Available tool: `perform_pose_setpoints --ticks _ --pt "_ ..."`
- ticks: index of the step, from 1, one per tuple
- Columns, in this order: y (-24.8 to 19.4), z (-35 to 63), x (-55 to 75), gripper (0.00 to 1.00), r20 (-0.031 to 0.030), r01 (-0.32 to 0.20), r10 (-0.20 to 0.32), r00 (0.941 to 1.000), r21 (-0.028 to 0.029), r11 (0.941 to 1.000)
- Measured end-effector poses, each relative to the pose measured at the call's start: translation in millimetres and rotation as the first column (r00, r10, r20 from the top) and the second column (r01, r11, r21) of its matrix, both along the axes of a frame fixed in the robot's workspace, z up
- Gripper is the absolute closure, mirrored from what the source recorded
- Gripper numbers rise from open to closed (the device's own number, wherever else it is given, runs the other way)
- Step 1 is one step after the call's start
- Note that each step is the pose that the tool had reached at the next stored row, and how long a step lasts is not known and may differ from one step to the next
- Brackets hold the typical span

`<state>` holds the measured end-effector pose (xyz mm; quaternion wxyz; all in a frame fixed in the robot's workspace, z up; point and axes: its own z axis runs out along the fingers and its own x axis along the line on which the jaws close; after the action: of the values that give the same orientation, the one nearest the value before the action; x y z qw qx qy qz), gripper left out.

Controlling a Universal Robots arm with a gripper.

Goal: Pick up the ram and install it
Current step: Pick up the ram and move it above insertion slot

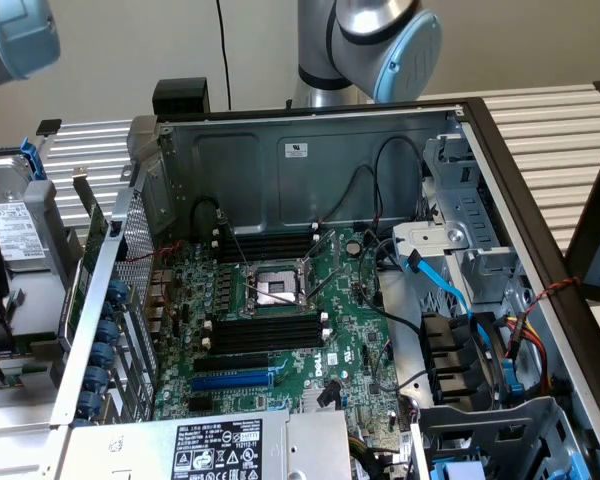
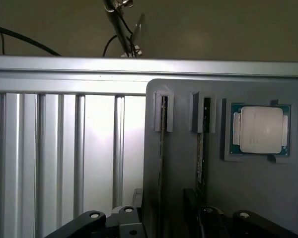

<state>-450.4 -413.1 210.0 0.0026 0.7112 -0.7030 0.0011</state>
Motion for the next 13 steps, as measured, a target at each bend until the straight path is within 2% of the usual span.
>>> perform_pose_setpoints --ticks 5,13 --pt "-0.6 -3.8 0.0 0.56 0.0001 0.001 -0.001 1.0000 0.0048 1.0000" --pt "-1.3 -9.4 0.0 0.56 0.0001 0.002 -0.002 1.0000 0.0094 1.0000"
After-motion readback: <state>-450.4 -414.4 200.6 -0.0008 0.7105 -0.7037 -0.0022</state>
